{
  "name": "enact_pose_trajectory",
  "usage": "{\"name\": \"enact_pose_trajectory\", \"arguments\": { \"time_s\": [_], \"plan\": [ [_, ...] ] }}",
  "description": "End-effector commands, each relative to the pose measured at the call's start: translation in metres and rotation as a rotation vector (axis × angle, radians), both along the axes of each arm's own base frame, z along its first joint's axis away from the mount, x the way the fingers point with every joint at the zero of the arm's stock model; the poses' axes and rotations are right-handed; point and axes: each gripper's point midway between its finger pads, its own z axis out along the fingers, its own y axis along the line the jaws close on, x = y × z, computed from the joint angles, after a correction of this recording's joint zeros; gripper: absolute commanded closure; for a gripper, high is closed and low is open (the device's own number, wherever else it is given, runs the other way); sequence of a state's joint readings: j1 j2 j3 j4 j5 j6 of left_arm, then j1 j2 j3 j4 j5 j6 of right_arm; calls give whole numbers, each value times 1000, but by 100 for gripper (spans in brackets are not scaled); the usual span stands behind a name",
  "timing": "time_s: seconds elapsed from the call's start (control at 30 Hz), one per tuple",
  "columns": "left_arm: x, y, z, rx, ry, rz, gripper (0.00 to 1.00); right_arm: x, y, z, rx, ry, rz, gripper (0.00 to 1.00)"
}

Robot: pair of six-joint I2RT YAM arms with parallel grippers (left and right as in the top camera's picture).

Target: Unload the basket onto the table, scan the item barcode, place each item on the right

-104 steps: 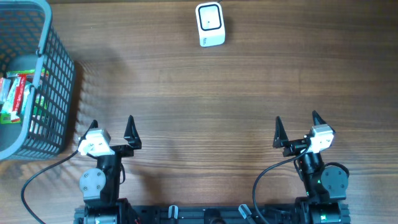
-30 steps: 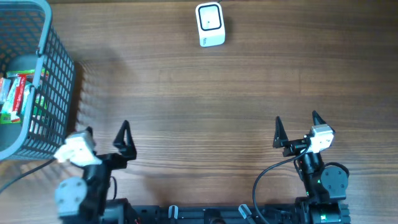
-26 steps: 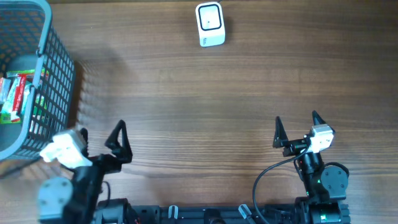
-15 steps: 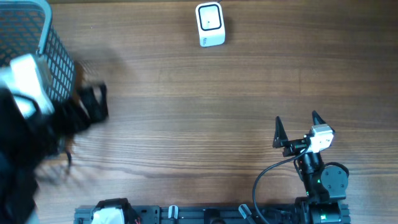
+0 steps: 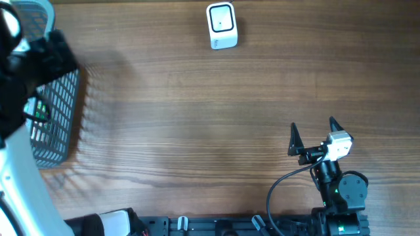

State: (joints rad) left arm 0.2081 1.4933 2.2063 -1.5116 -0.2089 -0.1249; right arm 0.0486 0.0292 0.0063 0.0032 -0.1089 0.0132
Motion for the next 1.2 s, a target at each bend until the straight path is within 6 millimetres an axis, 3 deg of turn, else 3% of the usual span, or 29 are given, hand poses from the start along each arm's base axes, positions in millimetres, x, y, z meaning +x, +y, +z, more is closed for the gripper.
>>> {"name": "enact_pose_trajectory", "arguments": {
  "time_s": [0.0,0.13,0.37,1.17],
  "plan": [
    [-18,70,-4,84,61,204,0,0,-1,0,-6,-3,-2,0],
    [-29,116,-23,25,107,316,0,0,-1,0,-6,-3,-3,0],
    [-40,149,-43,-44,139,400,0,0,-1,0,-6,-2,-3,0],
    [-35,148,-45,-74,126,382,0,0,-1,0,-6,-2,-2,0]
  ]
}}
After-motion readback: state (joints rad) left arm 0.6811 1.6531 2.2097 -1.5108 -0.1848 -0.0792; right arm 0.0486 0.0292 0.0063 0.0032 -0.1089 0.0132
